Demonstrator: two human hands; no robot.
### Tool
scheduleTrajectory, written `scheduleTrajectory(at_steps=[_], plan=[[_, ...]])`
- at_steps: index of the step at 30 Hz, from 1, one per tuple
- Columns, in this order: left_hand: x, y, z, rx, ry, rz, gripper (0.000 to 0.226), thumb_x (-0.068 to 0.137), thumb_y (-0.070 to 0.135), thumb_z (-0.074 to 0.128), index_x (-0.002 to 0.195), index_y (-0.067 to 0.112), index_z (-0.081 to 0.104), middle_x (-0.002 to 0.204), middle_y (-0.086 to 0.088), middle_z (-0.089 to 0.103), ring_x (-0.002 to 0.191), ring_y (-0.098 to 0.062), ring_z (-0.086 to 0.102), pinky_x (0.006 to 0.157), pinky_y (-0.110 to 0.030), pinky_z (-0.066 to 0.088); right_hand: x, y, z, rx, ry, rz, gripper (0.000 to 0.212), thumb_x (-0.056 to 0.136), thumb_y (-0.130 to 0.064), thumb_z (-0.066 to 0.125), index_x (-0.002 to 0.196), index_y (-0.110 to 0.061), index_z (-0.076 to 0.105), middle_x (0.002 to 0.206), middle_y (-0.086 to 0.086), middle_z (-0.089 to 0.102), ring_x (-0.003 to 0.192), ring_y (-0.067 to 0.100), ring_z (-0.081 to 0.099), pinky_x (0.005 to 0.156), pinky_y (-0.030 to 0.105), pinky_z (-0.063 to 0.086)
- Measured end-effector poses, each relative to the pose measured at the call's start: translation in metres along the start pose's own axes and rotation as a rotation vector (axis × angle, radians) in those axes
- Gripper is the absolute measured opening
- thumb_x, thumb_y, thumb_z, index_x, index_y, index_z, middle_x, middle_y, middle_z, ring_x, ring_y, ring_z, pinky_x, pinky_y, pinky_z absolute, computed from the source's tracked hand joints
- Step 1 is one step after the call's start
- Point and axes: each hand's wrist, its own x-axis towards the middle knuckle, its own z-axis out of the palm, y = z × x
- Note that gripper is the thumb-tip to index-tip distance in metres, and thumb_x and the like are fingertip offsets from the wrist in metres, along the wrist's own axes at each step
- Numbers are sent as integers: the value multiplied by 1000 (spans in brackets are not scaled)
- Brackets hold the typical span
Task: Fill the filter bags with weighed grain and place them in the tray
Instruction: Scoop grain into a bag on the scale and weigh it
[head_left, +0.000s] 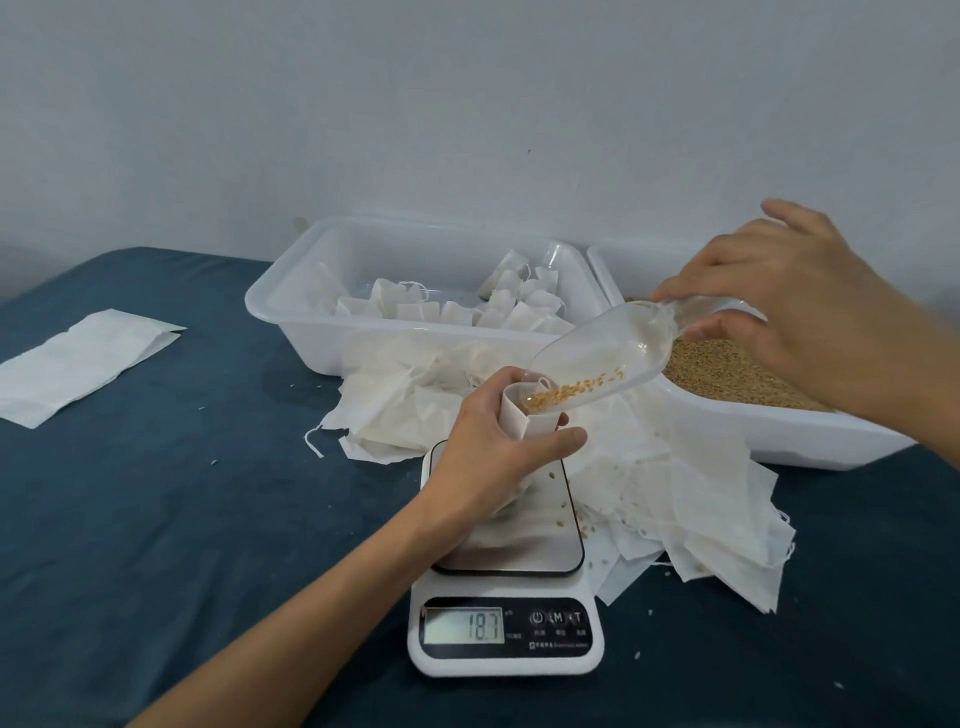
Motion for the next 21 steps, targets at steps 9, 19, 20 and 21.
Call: scheduleTrajectory(at_steps=[9,19,20,21], plan=[[0,0,0,18,18,5,39,82,4,86,113,11,65,101,-7,78,93,-18,74,86,-28,58,-1,1,0,-3,3,-2,32,82,-8,79,114,-16,76,104,7,71,107,38,62,119,56,19],[0,1,0,3,20,2,38,82,3,86,112,9,64,102,-10,76,93,-17,74,86,-28,57,1,-1,0,-17,9,-8,32,83,-8,78,114,-15,76,105,8,71,109,39,61,120,56,18],[-1,1,0,6,19,3,38,82,3,85,112,9,64,103,-12,76,94,-19,75,86,-29,57,1,-1,1,-17,9,-10,32,83,-8,78,114,-15,76,104,8,71,108,39,62,119,57,19],[-1,2,0,9,19,5,38,82,3,85,112,9,64,105,-13,76,95,-21,75,87,-30,57,0,-1,1,-15,10,-12,32,83,-7,78,114,-14,76,104,8,71,108,39,62,119,57,19]])
